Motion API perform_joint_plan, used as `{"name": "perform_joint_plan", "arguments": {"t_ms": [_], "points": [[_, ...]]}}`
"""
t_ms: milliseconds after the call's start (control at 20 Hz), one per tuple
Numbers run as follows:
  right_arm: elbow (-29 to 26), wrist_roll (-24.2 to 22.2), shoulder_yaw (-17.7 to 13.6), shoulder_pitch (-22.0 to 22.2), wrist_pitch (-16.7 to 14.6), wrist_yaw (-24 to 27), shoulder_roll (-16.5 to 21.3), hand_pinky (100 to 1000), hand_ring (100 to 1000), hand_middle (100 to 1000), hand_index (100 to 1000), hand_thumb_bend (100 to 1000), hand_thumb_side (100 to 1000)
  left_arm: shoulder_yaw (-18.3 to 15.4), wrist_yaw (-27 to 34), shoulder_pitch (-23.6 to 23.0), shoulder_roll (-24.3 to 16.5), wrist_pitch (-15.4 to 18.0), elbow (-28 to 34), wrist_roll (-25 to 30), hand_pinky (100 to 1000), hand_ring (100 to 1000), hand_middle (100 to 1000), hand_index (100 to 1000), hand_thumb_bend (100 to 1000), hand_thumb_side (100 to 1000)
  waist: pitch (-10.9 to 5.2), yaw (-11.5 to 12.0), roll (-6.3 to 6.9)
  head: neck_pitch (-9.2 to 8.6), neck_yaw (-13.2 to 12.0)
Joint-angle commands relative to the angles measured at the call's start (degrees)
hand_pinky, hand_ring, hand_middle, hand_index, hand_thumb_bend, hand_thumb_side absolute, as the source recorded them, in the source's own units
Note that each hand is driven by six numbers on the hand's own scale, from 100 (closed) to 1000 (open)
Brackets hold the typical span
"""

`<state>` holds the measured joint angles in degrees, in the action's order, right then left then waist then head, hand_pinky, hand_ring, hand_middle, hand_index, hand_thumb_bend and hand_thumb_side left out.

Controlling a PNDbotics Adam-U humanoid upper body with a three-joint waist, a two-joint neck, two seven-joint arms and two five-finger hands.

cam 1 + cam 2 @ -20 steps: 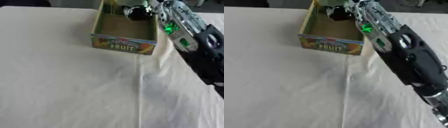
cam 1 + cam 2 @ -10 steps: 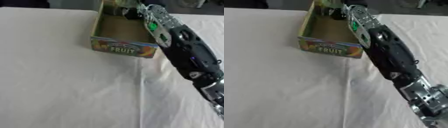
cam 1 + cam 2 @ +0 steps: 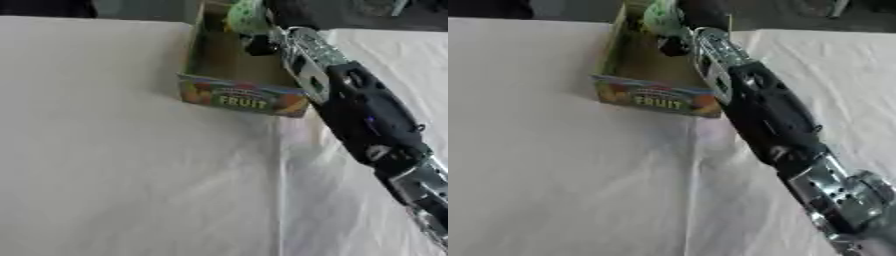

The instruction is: Pick up objects on the table and place them in the box.

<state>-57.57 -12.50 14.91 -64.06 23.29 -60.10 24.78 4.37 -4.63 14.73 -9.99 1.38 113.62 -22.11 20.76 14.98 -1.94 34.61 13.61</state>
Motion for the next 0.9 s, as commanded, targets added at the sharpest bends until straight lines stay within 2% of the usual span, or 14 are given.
{"name": "perform_joint_plan", "arguments": {"t_ms": [50,150,200,250,300,650,900], "points": [[0.5,-3.2,-0.7,-1.8,-0.3,-2.5,0.3,887,933,826,937,186,547,0.2,0.1,0.5,-0.2,-0.1,1.0,0.1,286,625,731,763,100,749,-1.33,0.0,0.22,-0.05,0.3],[0.6,-4.8,-0.9,-1.9,-0.5,-3.8,0.3,895,944,846,946,390,631,0.2,0.1,0.4,-0.2,-0.2,1.0,0.0,286,625,732,763,100,749,-1.38,0.0,0.21,0.06,0.4],[0.5,-5.5,-0.9,-2.0,-0.6,-4.4,0.2,897,947,853,949,460,649,0.2,0.1,0.4,-0.2,-0.2,1.0,0.0,286,625,732,763,100,749,-1.40,0.0,0.19,0.08,0.4],[0.6,-6.2,-0.9,-2.0,-0.6,-5.1,0.2,899,951,858,951,493,654,0.2,0.1,0.4,-0.1,-0.2,1.0,0.0,286,625,732,763,100,749,-1.42,0.0,0.18,0.05,0.4],[0.6,-6.9,-0.9,-2.1,-0.7,-5.8,0.2,904,956,868,953,580,651,0.2,0.1,0.4,-0.1,-0.2,1.0,0.0,286,625,732,763,100,749,-1.43,0.0,0.16,-0.02,0.4],[0.9,-11.4,-1.3,-2.4,-1.5,-9.5,-0.1,915,968,894,965,673,635,0.2,0.2,0.4,-0.1,-0.3,1.0,0.0,287,626,733,762,100,751,-1.53,0.1,0.07,-0.36,0.4],[0.3,-12.4,-1.7,-2.6,-1.0,-10.4,0.0,918,971,891,971,704,639,0.2,0.2,0.3,0.0,-0.5,1.0,0.0,288,626,733,762,100,750,-1.59,0.2,0.03,-0.43,0.3]]}}
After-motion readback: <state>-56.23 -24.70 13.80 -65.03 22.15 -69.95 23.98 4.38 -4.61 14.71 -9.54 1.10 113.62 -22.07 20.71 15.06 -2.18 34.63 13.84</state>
